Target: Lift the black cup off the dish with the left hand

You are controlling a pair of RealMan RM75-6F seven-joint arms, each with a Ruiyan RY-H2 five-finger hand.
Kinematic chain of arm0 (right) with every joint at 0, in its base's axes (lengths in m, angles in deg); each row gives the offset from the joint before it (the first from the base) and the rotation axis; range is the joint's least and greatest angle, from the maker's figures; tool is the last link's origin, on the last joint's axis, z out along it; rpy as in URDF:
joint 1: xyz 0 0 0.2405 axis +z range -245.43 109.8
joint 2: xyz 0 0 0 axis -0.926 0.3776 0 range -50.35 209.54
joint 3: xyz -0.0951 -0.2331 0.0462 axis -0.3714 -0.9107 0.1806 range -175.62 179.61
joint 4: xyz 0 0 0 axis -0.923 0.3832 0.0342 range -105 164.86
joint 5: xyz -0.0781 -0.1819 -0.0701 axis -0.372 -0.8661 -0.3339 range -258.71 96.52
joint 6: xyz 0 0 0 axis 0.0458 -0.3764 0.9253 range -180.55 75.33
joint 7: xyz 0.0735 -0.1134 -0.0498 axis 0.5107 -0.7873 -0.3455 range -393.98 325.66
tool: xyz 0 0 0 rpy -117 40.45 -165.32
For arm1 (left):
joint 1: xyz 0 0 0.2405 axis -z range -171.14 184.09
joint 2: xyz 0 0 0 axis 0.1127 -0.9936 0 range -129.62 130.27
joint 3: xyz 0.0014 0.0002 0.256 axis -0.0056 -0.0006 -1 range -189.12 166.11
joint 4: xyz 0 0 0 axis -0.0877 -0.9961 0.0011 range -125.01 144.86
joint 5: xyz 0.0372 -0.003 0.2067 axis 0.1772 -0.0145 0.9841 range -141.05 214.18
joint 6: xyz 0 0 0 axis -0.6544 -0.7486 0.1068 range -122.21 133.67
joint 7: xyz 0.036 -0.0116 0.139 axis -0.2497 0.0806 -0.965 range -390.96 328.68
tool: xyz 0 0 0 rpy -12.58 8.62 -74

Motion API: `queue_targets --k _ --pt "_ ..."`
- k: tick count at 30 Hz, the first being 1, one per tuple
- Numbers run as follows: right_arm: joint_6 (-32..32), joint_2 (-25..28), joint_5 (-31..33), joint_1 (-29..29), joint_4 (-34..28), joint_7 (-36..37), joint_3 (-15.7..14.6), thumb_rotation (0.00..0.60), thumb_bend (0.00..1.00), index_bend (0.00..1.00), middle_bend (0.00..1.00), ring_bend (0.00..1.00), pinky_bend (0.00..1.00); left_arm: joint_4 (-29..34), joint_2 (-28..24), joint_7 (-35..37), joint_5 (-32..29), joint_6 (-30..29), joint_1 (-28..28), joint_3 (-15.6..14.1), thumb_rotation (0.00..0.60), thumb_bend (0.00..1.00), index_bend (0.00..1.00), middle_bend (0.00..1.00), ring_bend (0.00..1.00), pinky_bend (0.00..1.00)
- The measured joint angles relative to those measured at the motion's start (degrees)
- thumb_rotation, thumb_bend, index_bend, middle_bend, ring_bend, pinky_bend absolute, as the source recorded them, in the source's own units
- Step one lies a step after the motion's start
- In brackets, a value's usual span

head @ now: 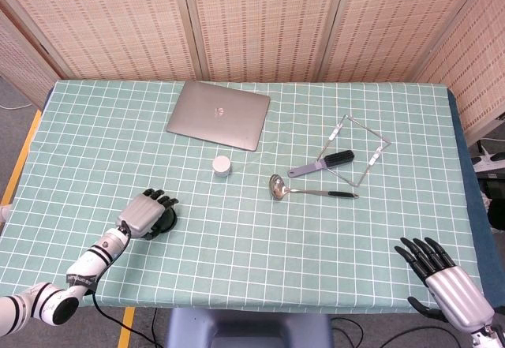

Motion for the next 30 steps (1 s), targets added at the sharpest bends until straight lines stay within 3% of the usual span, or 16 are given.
queue_targets --k 6,15,21,28,30 --pt "0.2 0.0 0.1 0.0 0.0 -0.1 0.0 0.6 0.17 0.0 0.0 0.0 0.0 -0.5 0.4 1.3 1.7 -1.4 -0.6 0.5 0.6 0.33 0.52 0.55 0.39 0.36" --pt "0.2 0.0 0.2 0.0 0.0 -1.0 0.1 0.6 0.18 0.0 0.0 0.0 0.0 0.2 -1.1 7.1 3.7 -2.8 -1.7 2.1 0.6 0.33 0.58 0.59 0.42 0.41" --pt "0.4 0.1 0.4 -0.1 -0.2 -1.6 0.1 0.6 0.18 0.0 0.0 0.0 0.0 0.3 -3.2 10.4 1.4 -3.1 -2.3 4.3 0.6 0.33 0.57 0.59 0.41 0.4" --pt "0.0 0.3 0.2 -0.2 -0.3 -1.3 0.0 0.6 0.17 0.0 0.0 0.0 0.0 -9.8 0.9 8.1 -4.0 -0.3 -2.6 4.1 0.6 0.33 0.45 0.53 0.37 0.36" --pt "0.0 0.3 0.5 -0.3 -0.4 -1.2 0.1 0.6 0.17 0.0 0.0 0.0 0.0 -12.6 2.3 8.2 -5.2 0.7 -2.8 4.0 0.6 0.33 0.37 0.47 0.34 0.34"
